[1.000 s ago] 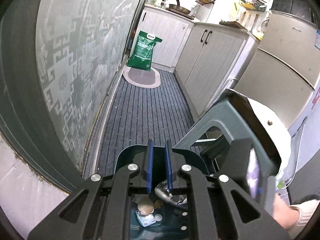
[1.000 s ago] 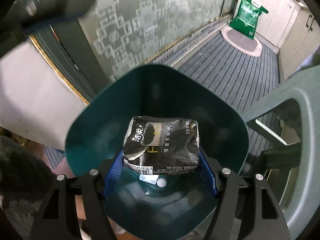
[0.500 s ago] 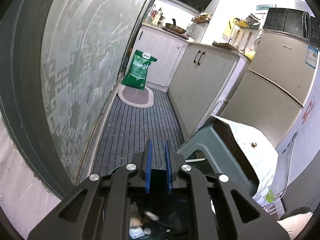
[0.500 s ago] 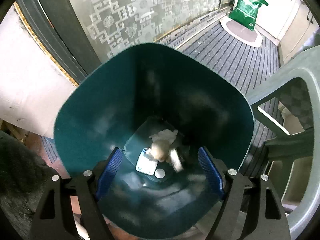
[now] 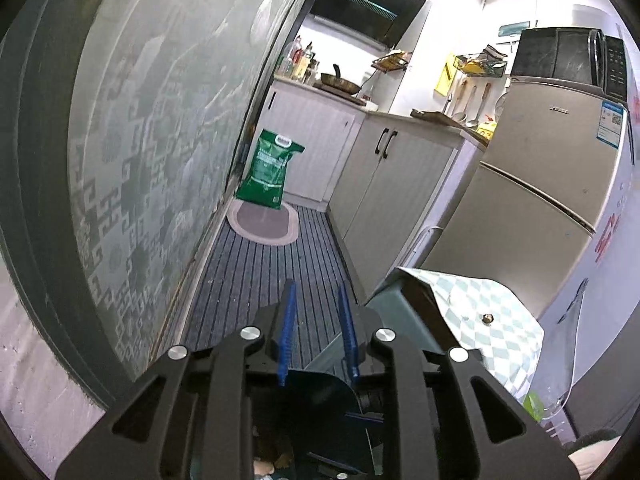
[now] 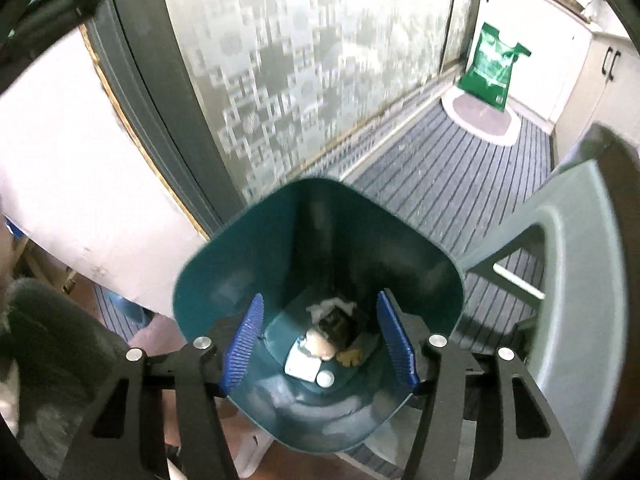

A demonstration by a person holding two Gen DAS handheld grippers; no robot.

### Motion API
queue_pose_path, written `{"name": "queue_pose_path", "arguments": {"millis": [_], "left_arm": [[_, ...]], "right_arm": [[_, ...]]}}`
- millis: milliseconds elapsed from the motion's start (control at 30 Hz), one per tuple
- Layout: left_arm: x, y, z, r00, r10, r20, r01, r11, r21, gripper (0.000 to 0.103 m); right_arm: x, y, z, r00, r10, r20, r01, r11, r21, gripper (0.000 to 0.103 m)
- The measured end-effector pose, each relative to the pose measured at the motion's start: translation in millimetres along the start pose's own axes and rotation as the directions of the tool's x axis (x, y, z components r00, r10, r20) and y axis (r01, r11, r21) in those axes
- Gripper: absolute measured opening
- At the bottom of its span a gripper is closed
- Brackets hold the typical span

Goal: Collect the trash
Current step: 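Move both grippers back to the table toward the white round container and nut shell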

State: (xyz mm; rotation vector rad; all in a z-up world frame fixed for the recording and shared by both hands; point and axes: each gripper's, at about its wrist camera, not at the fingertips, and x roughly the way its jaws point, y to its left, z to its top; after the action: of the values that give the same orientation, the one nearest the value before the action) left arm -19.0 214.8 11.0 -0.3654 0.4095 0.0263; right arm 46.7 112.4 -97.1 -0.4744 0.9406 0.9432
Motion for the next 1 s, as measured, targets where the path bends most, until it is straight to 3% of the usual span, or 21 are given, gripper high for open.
{"name": "queue_pose_path", "arguments": {"millis": [200, 433, 633, 1000], "left_arm": [[-0.2, -8.6, 6.2, 0.999, -0.009, 0.031, 0.009, 1.000, -0.012, 0.028], [13.7, -26.8, 6.7, 1.000, -0.028, 0.012, 0.028, 1.000, -0.002, 0.031], [28.0, -51.1, 3.7, 0.998, -0.054, -0.014, 0.055, 0.998, 0.033, 0.035], [54.4, -91.6, -7.7, 0.994, -0.079, -0.073, 0.085, 0.992, 0.092, 0.040]], "right_arm": [[-43.1, -12.7, 13.8, 0.994, -0.022, 0.104, 0.022, 1.000, 0.002, 0.053], [-90.6, -50.4, 15.7, 0.975, -0.087, 0.205, 0.075, 0.995, 0.062, 0.052], [-114.9, -93.4, 5.8, 0.960, -0.148, 0.237, 0.117, 0.983, 0.140, 0.052], [-135.7, -163.5, -24.8, 0.939, -0.264, 0.220, 0.202, 0.942, 0.267, 0.052]]}}
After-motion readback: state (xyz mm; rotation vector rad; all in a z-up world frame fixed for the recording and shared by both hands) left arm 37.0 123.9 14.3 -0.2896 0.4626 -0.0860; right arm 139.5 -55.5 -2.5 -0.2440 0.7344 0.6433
